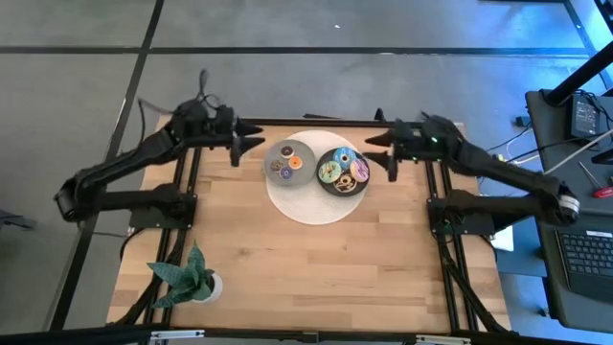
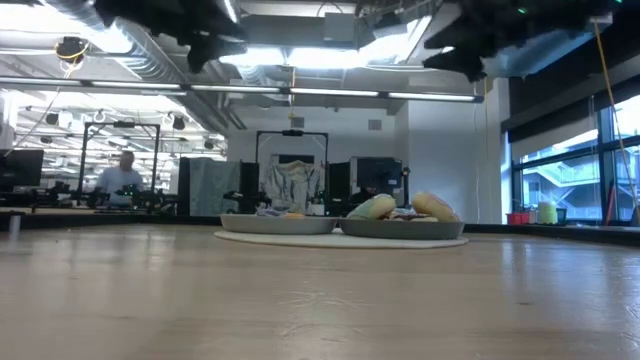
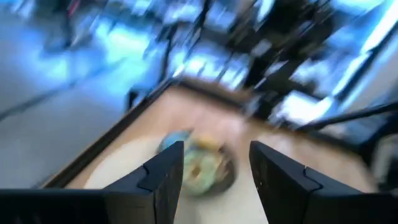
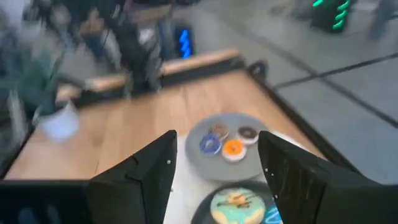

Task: Pick & Place donuts
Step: Return to Home Position

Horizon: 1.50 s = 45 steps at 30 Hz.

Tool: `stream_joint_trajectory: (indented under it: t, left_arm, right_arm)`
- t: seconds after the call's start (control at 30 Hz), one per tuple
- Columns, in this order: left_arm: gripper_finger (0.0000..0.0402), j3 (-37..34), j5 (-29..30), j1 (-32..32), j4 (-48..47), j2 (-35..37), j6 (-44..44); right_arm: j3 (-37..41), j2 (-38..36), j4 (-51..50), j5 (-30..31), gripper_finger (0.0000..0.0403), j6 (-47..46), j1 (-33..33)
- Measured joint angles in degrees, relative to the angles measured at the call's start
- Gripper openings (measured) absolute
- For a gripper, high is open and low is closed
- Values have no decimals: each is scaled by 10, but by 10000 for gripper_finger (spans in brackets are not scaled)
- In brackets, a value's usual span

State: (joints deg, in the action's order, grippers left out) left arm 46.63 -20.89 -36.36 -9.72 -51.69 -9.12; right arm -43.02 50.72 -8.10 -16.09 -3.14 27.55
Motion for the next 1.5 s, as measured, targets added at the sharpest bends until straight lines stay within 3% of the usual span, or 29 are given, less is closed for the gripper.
stream_joint_trajectory:
  t: [0.07,0.17,0.27,0.5,1.0,1.2,1.5]
  left_arm:
    - [180,-58,-43,-8,105,28,-21]
    - [178,-147,-59,-22,216,62,-56]
    - [176,-217,-58,-40,275,94,-81]
    - [180,-336,-79,-64,417,149,-119]
    - [178,-462,-71,-74,483,241,-157]
    - [179,-461,-40,-87,459,265,-158]
    - [177,-461,-41,-115,425,316,-169]
  right_arm:
    - [58,-50,51,27,227,-36,1]
    - [126,-112,91,37,227,-69,1]
    - [172,-153,115,36,227,-115,-4]
    - [237,-236,127,37,227,-117,-7]
    - [336,-368,146,76,227,-132,-7]
    - [339,-399,142,99,227,-126,-7]
    - [339,-475,71,107,227,-131,-7]
